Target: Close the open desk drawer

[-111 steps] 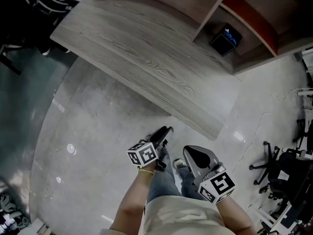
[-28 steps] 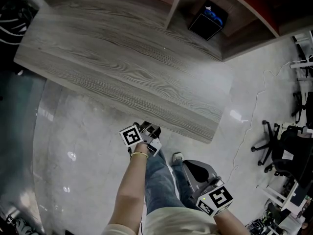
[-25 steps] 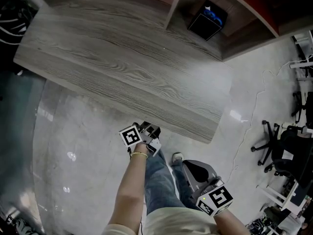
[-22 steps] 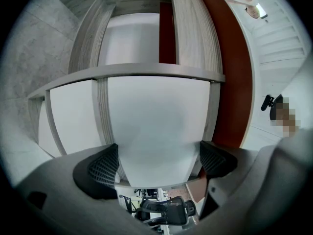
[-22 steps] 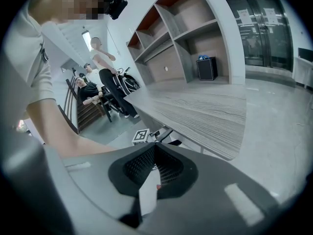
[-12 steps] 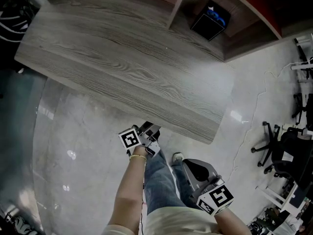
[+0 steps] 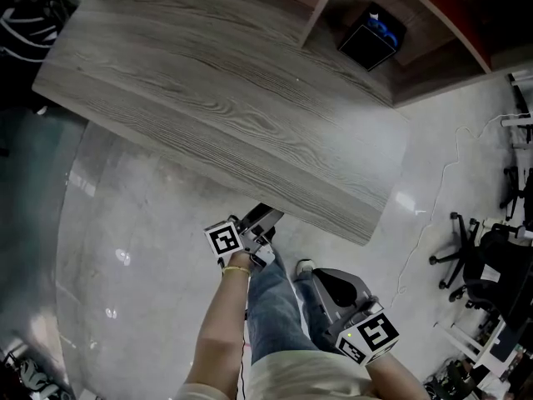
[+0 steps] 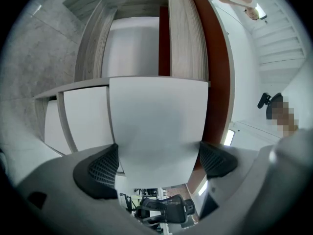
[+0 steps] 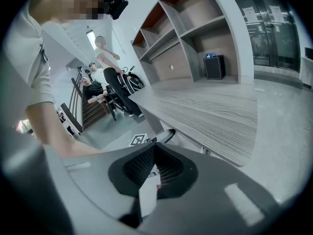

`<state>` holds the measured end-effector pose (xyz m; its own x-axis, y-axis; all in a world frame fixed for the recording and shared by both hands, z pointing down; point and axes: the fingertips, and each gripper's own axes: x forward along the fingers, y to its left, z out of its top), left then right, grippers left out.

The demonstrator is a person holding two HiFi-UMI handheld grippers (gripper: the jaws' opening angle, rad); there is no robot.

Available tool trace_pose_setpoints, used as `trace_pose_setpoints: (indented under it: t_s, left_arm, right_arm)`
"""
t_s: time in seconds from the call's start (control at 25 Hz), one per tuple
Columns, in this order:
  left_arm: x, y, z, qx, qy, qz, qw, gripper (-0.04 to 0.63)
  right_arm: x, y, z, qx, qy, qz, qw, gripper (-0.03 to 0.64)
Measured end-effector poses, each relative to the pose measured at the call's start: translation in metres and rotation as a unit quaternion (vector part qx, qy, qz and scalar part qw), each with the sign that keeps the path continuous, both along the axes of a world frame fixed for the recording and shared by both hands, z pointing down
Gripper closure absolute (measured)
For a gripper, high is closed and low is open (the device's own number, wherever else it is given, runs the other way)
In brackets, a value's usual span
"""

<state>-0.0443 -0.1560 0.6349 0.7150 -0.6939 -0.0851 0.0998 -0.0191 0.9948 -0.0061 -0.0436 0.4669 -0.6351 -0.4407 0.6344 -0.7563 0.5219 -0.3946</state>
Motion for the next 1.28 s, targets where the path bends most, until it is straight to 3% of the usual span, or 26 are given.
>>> trace_pose_setpoints:
  t_s: [1.28]
  left_arm:
    - [-0.01, 0.048, 0.004, 0.001, -0.004, -0.013, 0.9999, 0.077]
  right_arm:
    - [-0.01, 0.02, 0.008, 0.0, -0.014, -0.073, 0.997, 0.611]
